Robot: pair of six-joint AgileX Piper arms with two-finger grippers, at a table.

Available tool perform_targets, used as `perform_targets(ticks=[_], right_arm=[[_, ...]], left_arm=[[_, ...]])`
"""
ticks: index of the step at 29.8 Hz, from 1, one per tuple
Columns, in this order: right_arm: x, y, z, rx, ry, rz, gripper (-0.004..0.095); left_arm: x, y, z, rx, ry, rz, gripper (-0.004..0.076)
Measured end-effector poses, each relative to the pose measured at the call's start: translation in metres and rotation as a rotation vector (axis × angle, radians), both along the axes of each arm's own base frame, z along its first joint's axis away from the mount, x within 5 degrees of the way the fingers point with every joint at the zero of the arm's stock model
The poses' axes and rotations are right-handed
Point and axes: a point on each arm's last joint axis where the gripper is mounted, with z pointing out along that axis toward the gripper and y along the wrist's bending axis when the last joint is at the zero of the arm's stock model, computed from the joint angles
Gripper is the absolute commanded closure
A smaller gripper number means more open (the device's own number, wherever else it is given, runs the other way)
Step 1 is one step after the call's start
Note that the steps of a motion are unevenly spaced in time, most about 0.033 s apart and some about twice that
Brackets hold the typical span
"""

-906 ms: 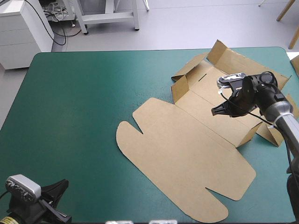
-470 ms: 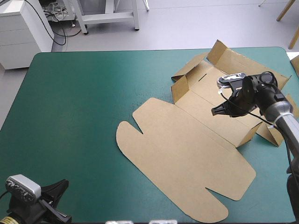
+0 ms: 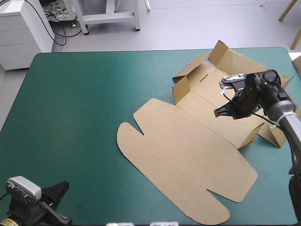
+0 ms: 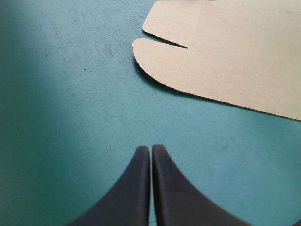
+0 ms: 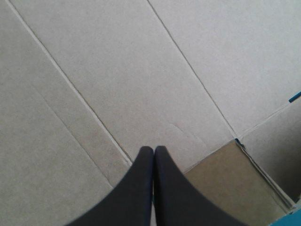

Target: Fold the box

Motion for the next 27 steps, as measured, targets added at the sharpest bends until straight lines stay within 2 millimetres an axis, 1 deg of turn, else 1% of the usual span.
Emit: perform_targets(ticks=[5,8,10,13,18,20,25,27], right_arm=[[-0.001,-0.001,0.011,-0.009,0.001,-0.003,0.0930],[-0.007,-0.002,0.020,-0.005,-0.021,-0.010,0.0930],[-0.014,-0.004,0.031,-0.007,-0.052,-0.027,0.0930],[-0.029,-0.008,0.051,-0.009,-0.121,-0.050,0.0929],[-0.063,-0.015,0.087,-0.002,-0.249,-0.106,0.0929],[-0.075,-0.019,0.098,0.000,-0.290,-0.132,0.0930],[-0.102,-0.032,0.118,0.034,-0.368,-0.210,0.0930],[-0.111,-0.038,0.120,0.052,-0.381,-0.242,0.0929]], left_arm=[[0.000,0.000,0.000,0.000,0.000,0.000,0.0731],[0.000,0.000,0.000,0.000,0.000,0.000,0.0731],[0.000,0.000,0.000,0.000,0.000,0.000,0.0731],[0.000,0.000,0.000,0.000,0.000,0.000,0.0731],[0.000,0.000,0.000,0.000,0.000,0.000,0.0731],[0.000,0.000,0.000,0.000,0.000,0.000,0.0731],[0.000,0.000,0.000,0.000,0.000,0.000,0.0731],[0.000,0.000,0.000,0.000,0.000,0.000,0.0731]])
